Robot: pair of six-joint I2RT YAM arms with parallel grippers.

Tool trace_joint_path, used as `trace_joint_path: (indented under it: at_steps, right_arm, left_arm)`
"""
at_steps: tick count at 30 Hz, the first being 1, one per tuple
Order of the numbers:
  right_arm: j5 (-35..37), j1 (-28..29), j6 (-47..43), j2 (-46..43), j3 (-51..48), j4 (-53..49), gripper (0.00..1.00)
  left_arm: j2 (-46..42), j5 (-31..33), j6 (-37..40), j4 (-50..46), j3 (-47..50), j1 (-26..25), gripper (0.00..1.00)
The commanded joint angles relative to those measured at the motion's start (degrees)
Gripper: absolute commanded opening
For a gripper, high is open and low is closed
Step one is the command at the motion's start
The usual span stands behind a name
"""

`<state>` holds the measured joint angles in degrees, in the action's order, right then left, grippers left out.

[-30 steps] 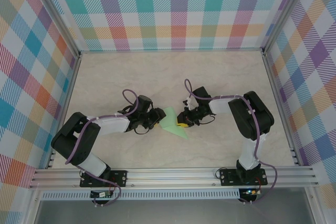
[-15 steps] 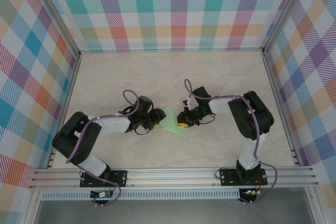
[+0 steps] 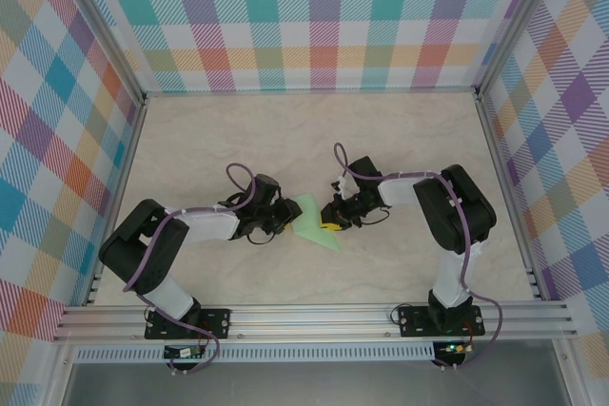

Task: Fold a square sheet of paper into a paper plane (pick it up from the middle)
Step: Fold the wing for the fifth time at the center of the table.

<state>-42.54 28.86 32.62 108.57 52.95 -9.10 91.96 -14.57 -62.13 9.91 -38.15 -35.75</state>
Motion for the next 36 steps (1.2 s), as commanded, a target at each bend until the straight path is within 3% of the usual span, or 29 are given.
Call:
trace_joint_path:
  at_steps: [1, 6, 13, 17, 25, 30, 36]
  right_arm:
    - [7.49, -0.12, 0.34, 3.57, -0.71, -2.87, 0.17]
    - [7.53, -0.12, 0.11, 3.05, 0.14, -3.52, 0.17]
    - [6.55, -0.12, -0.17, -0.16, 0.79, -2.95, 0.21]
    - [10.08, -0.12, -4.76, -3.12, 4.25, -9.0, 0.23]
    - [16.38, 0.03, -8.06, -12.6, 1.9, -10.74, 0.36]
    - [28.94, 6.52, -12.19, -20.57, -3.64, -8.48, 0.46]
    - [42.73, 16.78, -14.33, -27.0, -8.6, -4.99, 0.49]
  left_arm:
    - [-0.29, -0.86, 0.34, 1.18, -1.3, -0.55, 0.31]
    - [-1.51, -0.07, 0.78, 0.28, -1.23, -0.46, 0.3]
    - [-1.97, 0.18, 1.9, -1.3, -2.47, 0.39, 0.09]
    - [-1.79, -0.51, 4.04, -4.22, -4.87, 0.68, 0.01]
    - [-1.35, -0.55, 4.56, -6.1, -5.88, 1.47, 0.01]
    - [-1.35, -0.82, 4.47, -5.96, -5.98, 1.63, 0.01]
    - [-1.26, -1.21, 4.38, -5.78, -6.07, 1.99, 0.01]
